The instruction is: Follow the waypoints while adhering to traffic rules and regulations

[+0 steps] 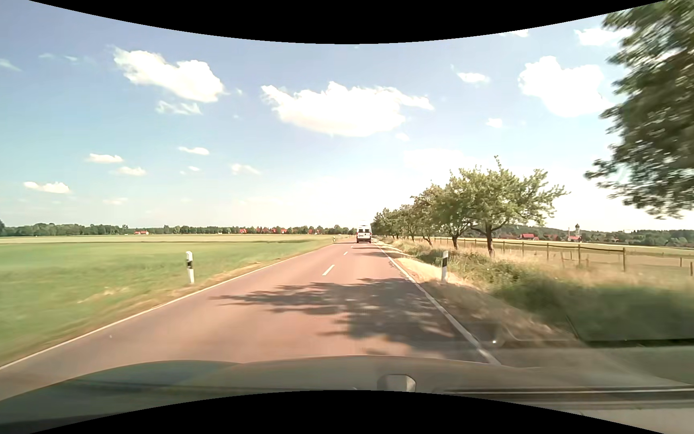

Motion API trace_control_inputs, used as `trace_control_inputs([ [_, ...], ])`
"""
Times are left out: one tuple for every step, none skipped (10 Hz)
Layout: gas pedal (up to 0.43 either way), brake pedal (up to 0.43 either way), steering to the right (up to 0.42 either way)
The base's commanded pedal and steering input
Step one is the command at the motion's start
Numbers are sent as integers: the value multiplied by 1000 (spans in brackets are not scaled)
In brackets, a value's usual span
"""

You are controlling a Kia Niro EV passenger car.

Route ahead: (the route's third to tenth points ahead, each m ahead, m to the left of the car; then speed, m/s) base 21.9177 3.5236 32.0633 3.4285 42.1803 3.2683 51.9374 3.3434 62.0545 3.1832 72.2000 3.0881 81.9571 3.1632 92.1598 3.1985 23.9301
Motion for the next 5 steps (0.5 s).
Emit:
trace_control_inputs([
  [130, 6, -1],
  [130, 6, -1],
  [130, 6, -2],
  [130, 6, -1],
  [130, 6, -2],
])
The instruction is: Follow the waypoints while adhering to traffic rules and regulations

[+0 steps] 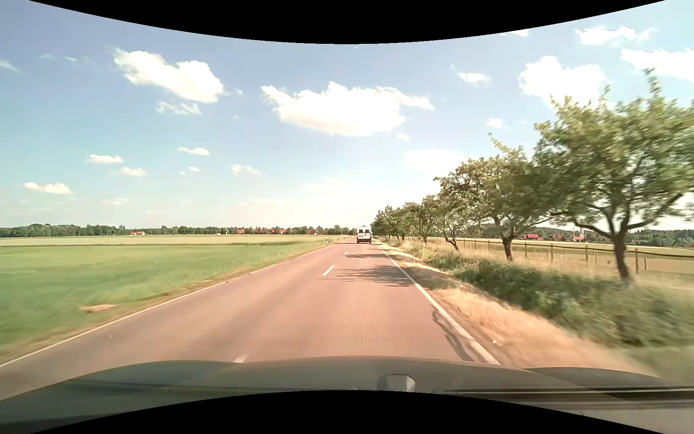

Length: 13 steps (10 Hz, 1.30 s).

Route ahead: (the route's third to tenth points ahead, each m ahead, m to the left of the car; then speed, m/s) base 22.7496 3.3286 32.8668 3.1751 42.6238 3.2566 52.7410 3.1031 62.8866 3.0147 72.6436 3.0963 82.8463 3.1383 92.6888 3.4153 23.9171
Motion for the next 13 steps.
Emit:
trace_control_inputs([
  [130, 6, -3],
  [118, 6, -1],
  [98, 6, -1],
  [98, 6, -1],
  [98, 6, -1],
  [98, 6, -1],
  [98, 6, -1],
  [98, 6, -1],
  [98, 6, -1],
  [98, 6, -1],
  [98, 6, -1],
  [98, 6, -1],
  [98, 6, -1],
])
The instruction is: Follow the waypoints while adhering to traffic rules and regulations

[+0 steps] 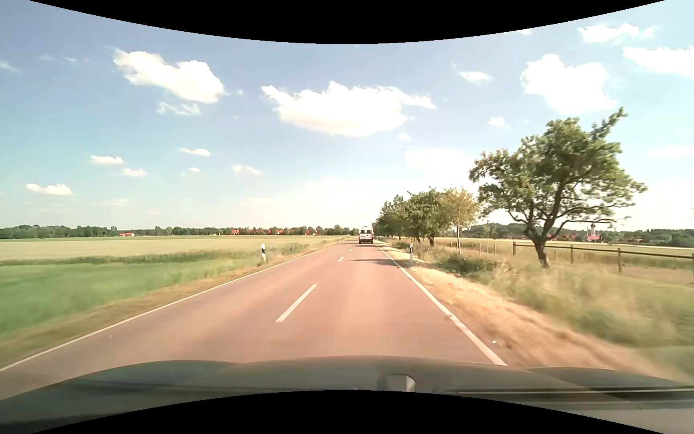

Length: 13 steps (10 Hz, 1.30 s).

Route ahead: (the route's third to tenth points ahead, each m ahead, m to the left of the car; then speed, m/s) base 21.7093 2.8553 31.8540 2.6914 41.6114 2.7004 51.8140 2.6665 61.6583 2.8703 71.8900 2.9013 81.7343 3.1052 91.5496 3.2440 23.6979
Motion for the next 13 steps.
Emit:
trace_control_inputs([
  [98, 6, -1],
  [98, 6, 1],
  [98, 6, 0],
  [98, 6, -1],
  [98, 6, -1],
  [98, 6, -1],
  [98, 6, -1],
  [98, 6, -1],
  [98, 6, -1],
  [98, 6, -1],
  [98, 6, -1],
  [98, 6, -1],
  [98, 6, -1],
])
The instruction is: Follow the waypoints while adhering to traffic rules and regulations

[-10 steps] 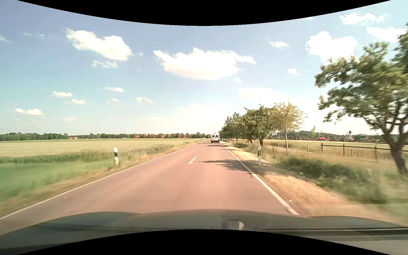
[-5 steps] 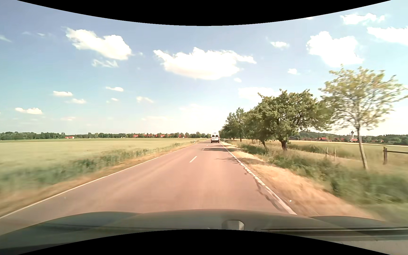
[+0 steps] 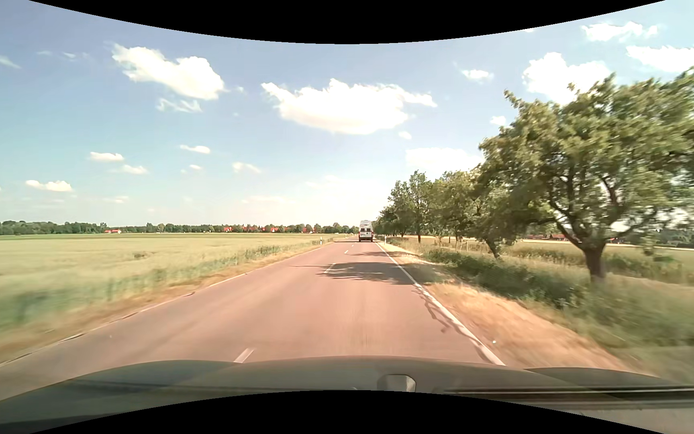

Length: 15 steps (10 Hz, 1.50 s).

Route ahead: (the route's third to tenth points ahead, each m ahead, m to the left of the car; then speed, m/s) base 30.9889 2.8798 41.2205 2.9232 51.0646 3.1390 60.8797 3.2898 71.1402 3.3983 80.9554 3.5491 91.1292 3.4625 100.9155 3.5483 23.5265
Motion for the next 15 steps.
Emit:
trace_control_inputs([
  [98, 6, -1],
  [98, 6, -1],
  [98, 6, -1],
  [98, 6, -1],
  [110, 6, -1],
  [110, 6, -1],
  [110, 6, -1],
  [110, 6, -1],
  [110, 6, -1],
  [110, 6, -1],
  [110, 6, 0],
  [110, 6, 1],
  [110, 6, 1],
  [110, 6, 1],
  [110, 6, 0],
])
